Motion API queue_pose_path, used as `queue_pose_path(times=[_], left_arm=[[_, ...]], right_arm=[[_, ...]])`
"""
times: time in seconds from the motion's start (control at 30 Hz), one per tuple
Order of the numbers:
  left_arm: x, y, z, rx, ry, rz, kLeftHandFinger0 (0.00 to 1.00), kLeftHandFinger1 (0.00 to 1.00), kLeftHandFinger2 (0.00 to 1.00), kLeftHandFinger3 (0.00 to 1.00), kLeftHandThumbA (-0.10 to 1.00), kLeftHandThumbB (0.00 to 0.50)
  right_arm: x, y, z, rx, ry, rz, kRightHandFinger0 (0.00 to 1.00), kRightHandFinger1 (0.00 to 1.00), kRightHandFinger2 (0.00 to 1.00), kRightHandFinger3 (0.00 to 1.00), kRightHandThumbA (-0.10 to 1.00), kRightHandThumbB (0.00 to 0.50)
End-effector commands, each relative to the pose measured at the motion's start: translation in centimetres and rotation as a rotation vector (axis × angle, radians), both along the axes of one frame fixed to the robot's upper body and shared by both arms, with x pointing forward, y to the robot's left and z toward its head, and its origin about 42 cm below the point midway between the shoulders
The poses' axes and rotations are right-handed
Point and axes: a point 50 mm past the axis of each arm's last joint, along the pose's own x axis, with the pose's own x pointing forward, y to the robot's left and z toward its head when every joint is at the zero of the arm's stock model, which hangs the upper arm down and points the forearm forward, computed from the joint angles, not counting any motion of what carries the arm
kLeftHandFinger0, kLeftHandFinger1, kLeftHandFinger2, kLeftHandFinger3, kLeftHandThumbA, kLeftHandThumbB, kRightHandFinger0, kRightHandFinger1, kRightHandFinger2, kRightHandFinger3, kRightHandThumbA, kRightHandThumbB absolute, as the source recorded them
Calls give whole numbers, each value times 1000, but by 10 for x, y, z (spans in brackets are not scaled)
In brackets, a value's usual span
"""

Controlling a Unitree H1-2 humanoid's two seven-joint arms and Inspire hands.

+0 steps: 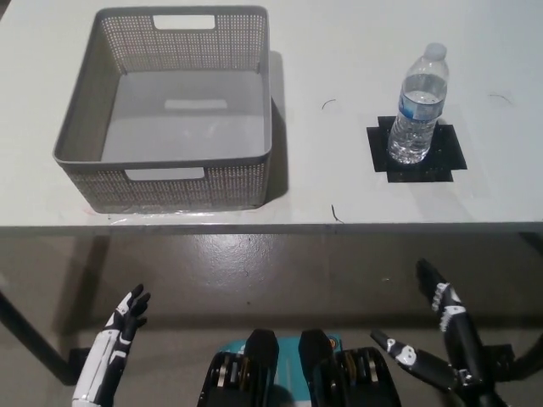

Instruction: Use the right hand to pick up a water botttle and place it into a container on the left side

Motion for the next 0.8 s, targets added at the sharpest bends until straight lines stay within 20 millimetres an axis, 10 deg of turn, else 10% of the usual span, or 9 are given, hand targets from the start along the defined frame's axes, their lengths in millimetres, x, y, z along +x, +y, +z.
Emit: queue_pose_path(times=[0.0, 0.77], left_arm=[[1, -5, 8, -39, -50, -44, 1000, 1000, 1000, 1000, 1000, 275], [11, -14, 2, -13, -24, -87, 1000, 1000, 1000, 1000, 1000, 280]], right_arm=[[3, -5, 43, 12, -214, -64, 1000, 1000, 1000, 1000, 967, 251], [127, -45, 115, -2, -299, -258, 1000, 1000, 1000, 1000, 945, 266]])
